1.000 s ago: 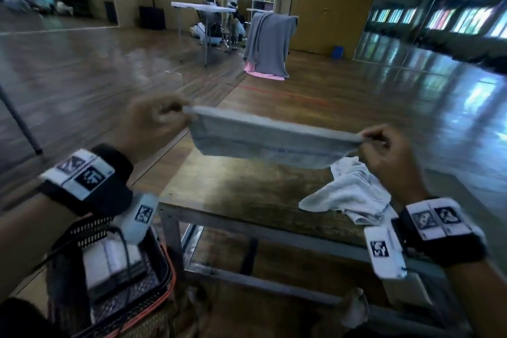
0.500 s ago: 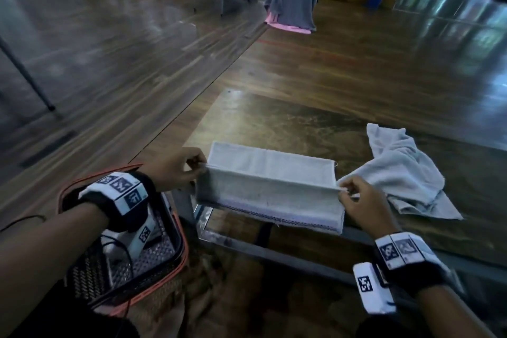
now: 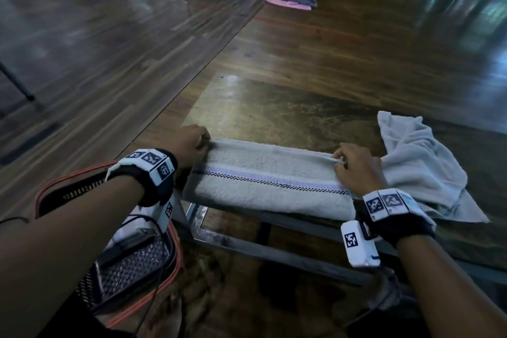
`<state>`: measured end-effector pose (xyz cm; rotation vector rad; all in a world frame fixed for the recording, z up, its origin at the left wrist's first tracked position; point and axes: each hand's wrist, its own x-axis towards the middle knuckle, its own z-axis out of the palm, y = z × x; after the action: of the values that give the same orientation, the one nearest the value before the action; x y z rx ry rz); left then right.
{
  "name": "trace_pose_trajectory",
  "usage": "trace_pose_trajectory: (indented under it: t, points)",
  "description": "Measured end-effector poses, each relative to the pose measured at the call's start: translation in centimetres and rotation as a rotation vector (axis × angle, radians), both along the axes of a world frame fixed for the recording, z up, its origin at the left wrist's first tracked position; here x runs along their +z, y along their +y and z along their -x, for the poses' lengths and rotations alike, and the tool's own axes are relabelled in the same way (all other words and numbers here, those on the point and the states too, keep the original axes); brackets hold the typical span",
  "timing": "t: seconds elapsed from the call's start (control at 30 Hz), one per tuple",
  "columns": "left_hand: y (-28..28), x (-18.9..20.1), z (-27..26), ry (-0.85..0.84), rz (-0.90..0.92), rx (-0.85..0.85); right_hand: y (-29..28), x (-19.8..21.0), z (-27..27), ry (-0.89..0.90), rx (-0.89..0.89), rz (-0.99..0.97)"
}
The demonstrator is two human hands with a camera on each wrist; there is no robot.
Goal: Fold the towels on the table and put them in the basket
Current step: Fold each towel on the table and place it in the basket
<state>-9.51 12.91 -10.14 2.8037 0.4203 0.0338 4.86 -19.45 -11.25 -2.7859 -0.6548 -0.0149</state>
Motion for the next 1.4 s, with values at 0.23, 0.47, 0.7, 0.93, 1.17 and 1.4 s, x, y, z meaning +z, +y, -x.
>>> trace_pose_trajectory:
  t: [0.23, 0.47, 0.7, 0.93, 1.17, 1.4]
  points:
    - [-0.1, 0.6, 0.1, 0.039, -0.008, -0.021, 0.9, 0.5, 0.1, 0.057, -0.099, 0.027]
    - [0.9, 5.7, 0.8, -0.696, -0.091, 0.097, 1.6, 6.0, 2.1, -0.566, -0.006, -0.395]
    - [1.6, 5.2, 3.6, -0.443, -0.222, -0.116, -0.2, 5.3, 3.1, -0.396, 0.157, -0.212]
    - [2.3, 2.2, 5.4, 0.129, -0.116, -0.267, -1.0, 1.7, 2.5, 0.04, 0.228, 0.261]
    - [2.5, 1.4, 4.9, 0.039, -0.109, -0.317, -0.7, 1.5, 2.1, -0.008, 0.237, 0.215]
    - [2.4, 1.0, 4.9, 0.037, -0.09, -0.285, -0.9, 1.5, 1.9, 0.028, 0.266, 0.131]
